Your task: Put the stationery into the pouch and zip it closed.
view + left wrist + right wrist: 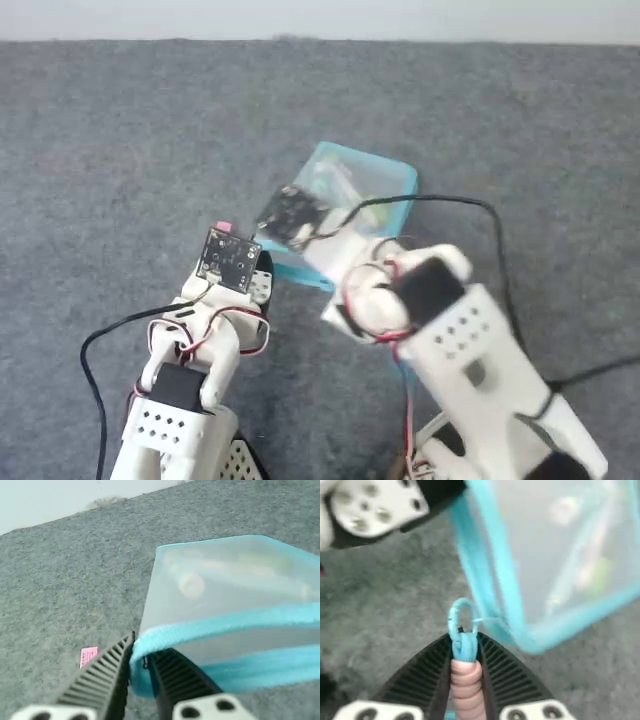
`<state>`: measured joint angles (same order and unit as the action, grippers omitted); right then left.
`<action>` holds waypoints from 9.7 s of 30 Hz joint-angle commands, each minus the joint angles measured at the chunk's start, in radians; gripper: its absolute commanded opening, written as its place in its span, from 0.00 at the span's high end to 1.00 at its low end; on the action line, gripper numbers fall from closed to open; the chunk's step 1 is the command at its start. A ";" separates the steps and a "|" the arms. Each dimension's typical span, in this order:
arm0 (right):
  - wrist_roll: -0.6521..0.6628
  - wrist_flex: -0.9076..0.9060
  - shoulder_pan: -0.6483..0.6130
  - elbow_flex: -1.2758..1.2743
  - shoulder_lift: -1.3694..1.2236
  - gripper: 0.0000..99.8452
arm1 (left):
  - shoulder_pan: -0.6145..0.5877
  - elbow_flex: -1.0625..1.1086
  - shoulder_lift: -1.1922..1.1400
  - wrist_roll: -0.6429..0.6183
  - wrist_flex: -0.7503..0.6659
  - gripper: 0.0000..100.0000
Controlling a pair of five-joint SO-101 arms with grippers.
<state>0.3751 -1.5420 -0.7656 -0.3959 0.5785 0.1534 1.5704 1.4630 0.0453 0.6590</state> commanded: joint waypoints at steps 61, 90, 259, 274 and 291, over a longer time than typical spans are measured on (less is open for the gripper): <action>0.374 0.644 0.341 -0.606 0.226 0.72 | 0.048 -0.104 0.012 -0.015 0.058 0.99; 0.393 0.816 0.197 -0.506 0.087 0.73 | 0.051 -0.102 0.009 -0.015 0.058 0.99; -0.002 0.481 0.306 -0.267 0.015 0.99 | -0.066 -0.140 -0.031 0.097 0.015 0.99; 0.064 0.475 0.495 -0.267 0.015 0.99 | -0.170 -0.142 -0.031 0.097 -0.003 0.99; 0.095 0.440 0.630 -0.265 0.019 0.99 | -0.157 -0.128 -0.031 0.097 -0.008 0.98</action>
<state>0.4718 -1.0679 -0.2056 -0.6598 0.5785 0.0245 1.4753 1.4354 0.1358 0.6836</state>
